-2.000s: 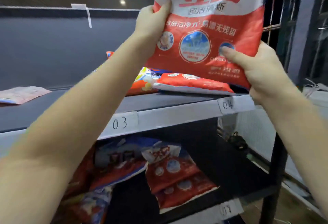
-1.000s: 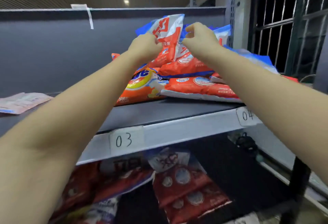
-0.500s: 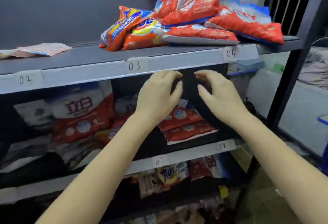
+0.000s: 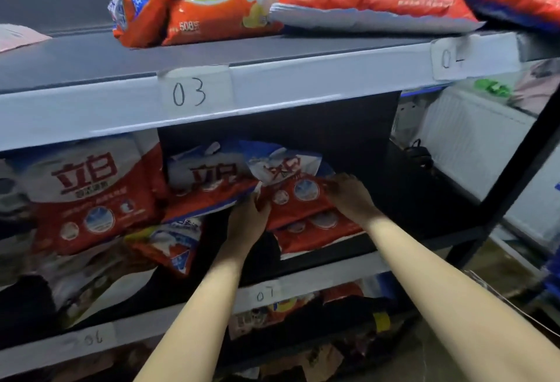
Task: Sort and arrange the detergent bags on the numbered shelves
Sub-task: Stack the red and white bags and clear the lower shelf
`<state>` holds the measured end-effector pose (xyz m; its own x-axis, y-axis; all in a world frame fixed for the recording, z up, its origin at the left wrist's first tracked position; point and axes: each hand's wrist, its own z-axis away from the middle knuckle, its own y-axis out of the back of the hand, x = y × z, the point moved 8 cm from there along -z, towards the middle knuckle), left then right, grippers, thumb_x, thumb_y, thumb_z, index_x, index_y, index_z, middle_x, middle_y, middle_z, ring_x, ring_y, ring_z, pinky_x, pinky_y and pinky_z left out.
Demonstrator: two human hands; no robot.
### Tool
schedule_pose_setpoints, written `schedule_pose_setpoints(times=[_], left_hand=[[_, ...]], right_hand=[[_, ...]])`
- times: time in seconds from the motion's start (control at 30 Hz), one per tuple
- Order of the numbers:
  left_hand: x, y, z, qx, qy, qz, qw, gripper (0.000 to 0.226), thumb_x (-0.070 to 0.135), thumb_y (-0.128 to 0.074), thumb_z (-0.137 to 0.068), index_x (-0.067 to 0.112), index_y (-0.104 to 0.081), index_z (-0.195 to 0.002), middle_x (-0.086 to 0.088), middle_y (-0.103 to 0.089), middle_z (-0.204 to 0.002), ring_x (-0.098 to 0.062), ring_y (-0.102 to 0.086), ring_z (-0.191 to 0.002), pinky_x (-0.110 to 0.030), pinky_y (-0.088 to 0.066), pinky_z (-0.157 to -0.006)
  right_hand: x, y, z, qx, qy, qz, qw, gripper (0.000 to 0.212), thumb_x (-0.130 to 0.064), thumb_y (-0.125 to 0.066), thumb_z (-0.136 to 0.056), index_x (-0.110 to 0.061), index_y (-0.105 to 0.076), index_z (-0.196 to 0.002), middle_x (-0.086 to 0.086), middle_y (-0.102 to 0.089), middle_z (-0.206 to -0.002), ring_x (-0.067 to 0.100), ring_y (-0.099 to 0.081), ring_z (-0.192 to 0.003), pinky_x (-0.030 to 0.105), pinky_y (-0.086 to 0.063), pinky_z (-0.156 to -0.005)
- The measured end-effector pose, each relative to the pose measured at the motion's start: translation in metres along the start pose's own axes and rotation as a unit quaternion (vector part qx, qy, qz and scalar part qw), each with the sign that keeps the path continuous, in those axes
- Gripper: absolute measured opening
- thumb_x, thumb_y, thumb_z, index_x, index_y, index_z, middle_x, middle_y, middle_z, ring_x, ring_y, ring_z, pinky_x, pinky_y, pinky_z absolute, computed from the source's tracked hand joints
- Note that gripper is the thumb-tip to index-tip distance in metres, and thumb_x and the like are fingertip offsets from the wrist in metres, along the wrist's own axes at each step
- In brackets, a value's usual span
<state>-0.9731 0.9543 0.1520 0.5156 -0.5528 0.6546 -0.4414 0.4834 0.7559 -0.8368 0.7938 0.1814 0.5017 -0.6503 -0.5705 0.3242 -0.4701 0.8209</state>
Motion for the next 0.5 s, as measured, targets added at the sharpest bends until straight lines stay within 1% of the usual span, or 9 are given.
schedule_pose_setpoints(times=[0.03, 0.1, 0.2, 0.23, 0.3, 0.33, 0.4, 0.43, 0.5], left_hand=[[-0.003, -0.004, -0.011, -0.011, 0.019, 0.02, 1.0, 0.044, 0.041, -0.043, -0.097, 0.011, -0.053, -0.128, -0.014, -0.059, -0.125, -0.028, -0.055, -0.116, -0.029, -0.039, -0.09], [-0.005, -0.011, -0.026, -0.027, 0.047, 0.071, 0.996, 0.048, 0.046, -0.042, -0.097, 0.012, -0.053, -0.129, -0.014, -0.058, -0.129, -0.028, -0.053, -0.119, -0.028, -0.038, -0.091], [-0.004, -0.02, -0.039, -0.031, 0.077, 0.176, 0.981, 0.054, 0.049, -0.055, -0.09, 0.012, -0.054, -0.13, -0.012, -0.057, -0.13, -0.027, -0.052, -0.122, -0.03, -0.038, -0.098], [-0.003, -0.022, -0.042, -0.031, 0.078, 0.203, 0.976, 0.062, 0.056, -0.06, -0.083, 0.014, -0.056, -0.128, -0.01, -0.059, -0.128, -0.026, -0.053, -0.12, -0.031, -0.039, -0.1], [-0.004, -0.024, -0.048, -0.025, 0.077, 0.24, 0.967, 0.076, 0.07, -0.059, -0.063, 0.021, -0.06, -0.121, -0.007, -0.063, -0.123, -0.023, -0.057, -0.116, -0.037, -0.042, -0.102], [-0.004, -0.026, -0.049, -0.031, 0.08, 0.252, 0.964, 0.073, 0.07, -0.059, -0.06, 0.026, -0.061, -0.118, -0.004, -0.064, -0.12, -0.021, -0.058, -0.113, -0.039, -0.043, -0.102], [-0.003, -0.029, -0.05, -0.044, 0.072, 0.252, 0.964, 0.057, 0.062, -0.064, -0.069, 0.032, -0.058, -0.117, 0.002, -0.063, -0.119, -0.018, -0.058, -0.113, -0.04, -0.044, -0.102], [-0.001, -0.03, -0.051, -0.043, 0.062, 0.243, 0.967, 0.059, 0.062, -0.063, -0.07, 0.032, -0.056, -0.12, 0.002, -0.062, -0.122, -0.019, -0.057, -0.114, -0.041, -0.043, -0.103], [0.0, -0.031, -0.047, -0.017, 0.054, 0.217, 0.974, 0.076, 0.067, -0.06, -0.066, 0.023, -0.051, -0.127, -0.005, -0.063, -0.119, -0.023, -0.058, -0.111, -0.038, -0.046, -0.099]], right_hand=[[0.01, -0.004, -0.015, 0.0, -0.037, -0.017, 0.999, 0.04, -0.037, -0.047, -0.093, -0.013, -0.06, -0.121, 0.013, -0.058, -0.123, 0.03, -0.052, -0.117, 0.028, -0.039, -0.086], [0.025, -0.014, -0.036, -0.026, -0.117, -0.05, 0.992, 0.043, -0.039, -0.044, -0.096, -0.007, -0.057, -0.121, 0.017, -0.059, -0.121, 0.032, -0.056, -0.112, 0.028, -0.038, -0.079], [0.036, -0.03, -0.057, -0.074, -0.184, -0.091, 0.976, 0.048, -0.045, -0.043, -0.096, -0.008, -0.055, -0.124, 0.017, -0.06, -0.12, 0.03, -0.057, -0.107, 0.026, -0.037, -0.077], [0.036, -0.031, -0.059, -0.083, -0.19, -0.105, 0.973, 0.049, -0.049, -0.045, -0.094, -0.009, -0.057, -0.121, 0.015, -0.062, -0.114, 0.029, -0.059, -0.101, 0.025, -0.038, -0.077], [0.035, -0.031, -0.057, -0.121, -0.192, -0.152, 0.962, 0.05, -0.059, -0.05, -0.087, -0.014, -0.061, -0.106, 0.007, -0.065, -0.091, 0.022, -0.061, -0.084, 0.026, -0.043, -0.073], [0.034, -0.03, -0.055, -0.147, -0.184, -0.169, 0.957, 0.052, -0.065, -0.052, -0.082, -0.017, -0.062, -0.1, 0.005, -0.066, -0.086, 0.021, -0.062, -0.08, 0.028, -0.047, -0.075], [0.031, -0.028, -0.044, -0.198, -0.17, -0.213, 0.942, 0.057, -0.071, -0.059, -0.072, -0.02, -0.067, -0.098, 0.008, -0.072, -0.088, 0.024, -0.068, -0.084, 0.035, -0.052, -0.085], [0.029, -0.028, -0.037, -0.219, -0.164, -0.247, 0.93, 0.057, -0.068, -0.064, -0.07, -0.02, -0.069, -0.099, 0.008, -0.074, -0.088, 0.026, -0.069, -0.085, 0.037, -0.052, -0.087], [0.025, -0.027, -0.025, -0.243, -0.148, -0.308, 0.908, 0.054, -0.058, -0.069, -0.068, -0.016, -0.069, -0.103, 0.01, -0.074, -0.093, 0.028, -0.069, -0.091, 0.041, -0.052, -0.091]])
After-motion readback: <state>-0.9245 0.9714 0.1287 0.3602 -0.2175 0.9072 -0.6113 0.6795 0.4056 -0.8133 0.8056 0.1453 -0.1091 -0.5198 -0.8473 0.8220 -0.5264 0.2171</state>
